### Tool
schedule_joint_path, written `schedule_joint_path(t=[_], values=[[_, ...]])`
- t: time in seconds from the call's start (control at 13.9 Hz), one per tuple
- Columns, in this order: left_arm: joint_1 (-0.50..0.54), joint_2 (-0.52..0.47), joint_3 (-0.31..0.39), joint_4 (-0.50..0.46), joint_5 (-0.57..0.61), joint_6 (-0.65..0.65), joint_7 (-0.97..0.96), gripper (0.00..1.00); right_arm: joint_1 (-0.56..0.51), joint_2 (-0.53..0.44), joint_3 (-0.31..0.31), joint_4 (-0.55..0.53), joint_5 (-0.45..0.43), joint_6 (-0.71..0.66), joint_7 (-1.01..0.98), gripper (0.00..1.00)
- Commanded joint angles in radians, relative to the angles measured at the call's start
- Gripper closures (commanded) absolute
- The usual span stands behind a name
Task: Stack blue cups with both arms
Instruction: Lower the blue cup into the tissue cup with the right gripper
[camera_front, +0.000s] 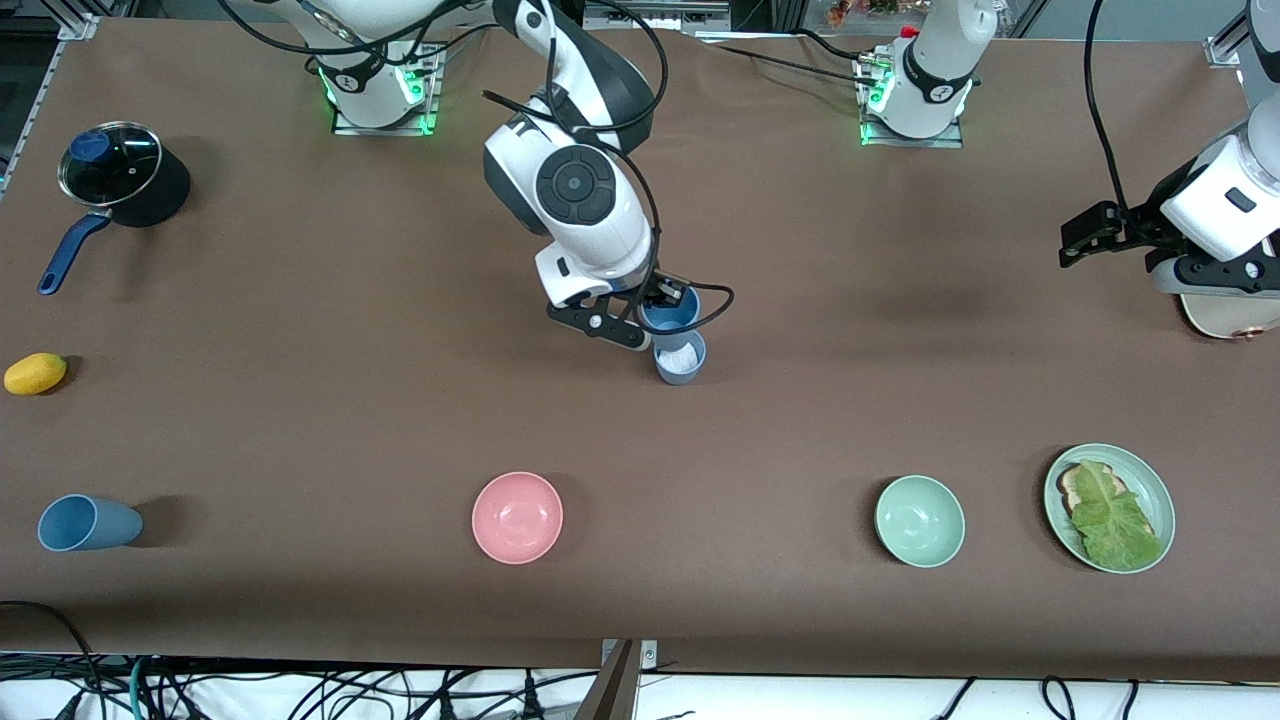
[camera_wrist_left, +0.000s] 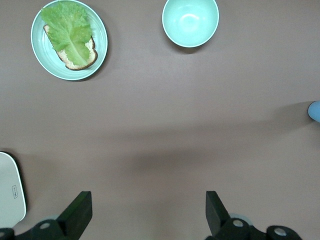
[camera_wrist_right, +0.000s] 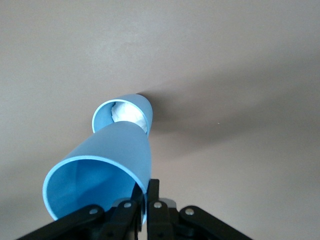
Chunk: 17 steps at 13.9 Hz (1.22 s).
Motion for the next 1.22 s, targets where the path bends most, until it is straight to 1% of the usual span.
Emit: schedule_joint_path(t=[0.0, 0.14, 0.29, 0.57, 0.72, 1.15], values=[[0.028, -0.032, -0.032, -0.026, 0.023, 0.009, 0.015, 0.00, 0.013, 0.021, -0.009, 0.042, 0.012, -0.003, 0.015, 1.00], [0.089, -0.046, -0.097, -0.026, 0.025, 0.003, 0.014, 0.00, 0.008, 0.023, -0.009, 0.044, 0.012, -0.002, 0.012, 1.00], [0.101, -0.072, -0.132, -0.033, 0.034, 0.000, 0.008, 0.00, 0.011, 0.034, -0.009, 0.044, 0.010, 0.019, 0.010, 1.00], [0.109, -0.074, -0.132, -0.023, 0.034, -0.008, 0.014, 0.00, 0.011, 0.041, -0.009, 0.042, 0.009, 0.054, 0.006, 1.00], [0.102, -0.058, -0.135, -0.009, 0.028, -0.037, 0.017, 0.00, 0.011, 0.046, -0.010, 0.044, 0.006, 0.057, -0.005, 1.00], [0.099, -0.049, -0.134, 0.006, 0.020, -0.040, 0.012, 0.00, 0.007, 0.049, -0.010, 0.041, 0.004, 0.071, -0.068, 1.00]])
